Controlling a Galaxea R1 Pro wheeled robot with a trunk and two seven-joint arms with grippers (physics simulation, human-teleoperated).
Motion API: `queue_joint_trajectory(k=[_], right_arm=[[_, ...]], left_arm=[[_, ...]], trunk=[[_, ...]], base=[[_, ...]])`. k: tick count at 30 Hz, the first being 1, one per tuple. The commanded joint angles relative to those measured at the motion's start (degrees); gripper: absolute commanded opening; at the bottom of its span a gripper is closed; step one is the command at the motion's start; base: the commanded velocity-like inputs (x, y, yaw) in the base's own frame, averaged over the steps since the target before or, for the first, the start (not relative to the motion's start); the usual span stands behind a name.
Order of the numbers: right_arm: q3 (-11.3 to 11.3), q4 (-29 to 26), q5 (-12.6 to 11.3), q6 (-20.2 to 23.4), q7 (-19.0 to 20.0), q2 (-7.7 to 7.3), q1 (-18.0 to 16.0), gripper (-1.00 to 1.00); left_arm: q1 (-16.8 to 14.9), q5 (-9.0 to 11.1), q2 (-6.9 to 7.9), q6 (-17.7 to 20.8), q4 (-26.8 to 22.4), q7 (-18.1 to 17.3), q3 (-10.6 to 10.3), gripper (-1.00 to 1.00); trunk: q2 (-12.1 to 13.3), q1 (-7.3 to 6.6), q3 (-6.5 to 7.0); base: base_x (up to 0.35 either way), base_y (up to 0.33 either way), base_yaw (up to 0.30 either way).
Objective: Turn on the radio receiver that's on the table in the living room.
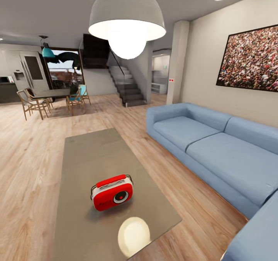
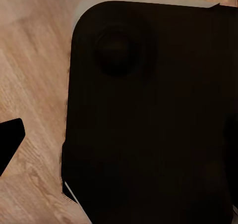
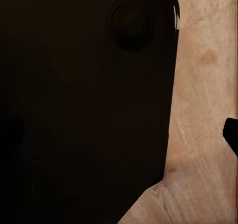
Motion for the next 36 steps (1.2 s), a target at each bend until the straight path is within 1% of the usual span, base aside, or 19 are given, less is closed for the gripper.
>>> queue_joint_trajectory(k=[1,18,25,29,36], right_arm=[[0.0,0.0,0.0,0.0,0.0,0.00,0.0,1.00],[0.0,0.0,0.0,0.0,0.0,0.02,0.0,1.00],[0.0,0.0,0.0,0.0,-0.1,0.01,0.0,1.00],[0.0,0.0,0.0,-0.1,-0.1,0.00,0.0,1.00],[0.0,0.0,-0.1,-0.2,-0.1,0.00,0.0,1.00]], left_arm=[[0.0,0.0,-0.01,0.0,0.0,0.0,0.0,1.00],[0.0,0.0,0.06,0.0,0.0,0.0,0.0,1.00],[0.0,0.0,0.07,0.0,0.0,0.0,0.0,1.00],[0.0,0.0,0.07,0.0,0.0,0.0,0.0,1.00],[0.0,0.0,0.07,0.0,0.0,0.0,0.0,1.00]], trunk=[[0.0,0.00,0.00],[0.0,0.00,0.00],[0.0,0.00,0.00],[0.0,0.00,0.00],[0.0,0.00,0.00]], base=[[0.206,-0.173,0.007],[0.230,-0.188,0.001],[0.197,-0.078,0.006],[0.122,-0.010,0.136],[0.020,-0.001,0.251]])
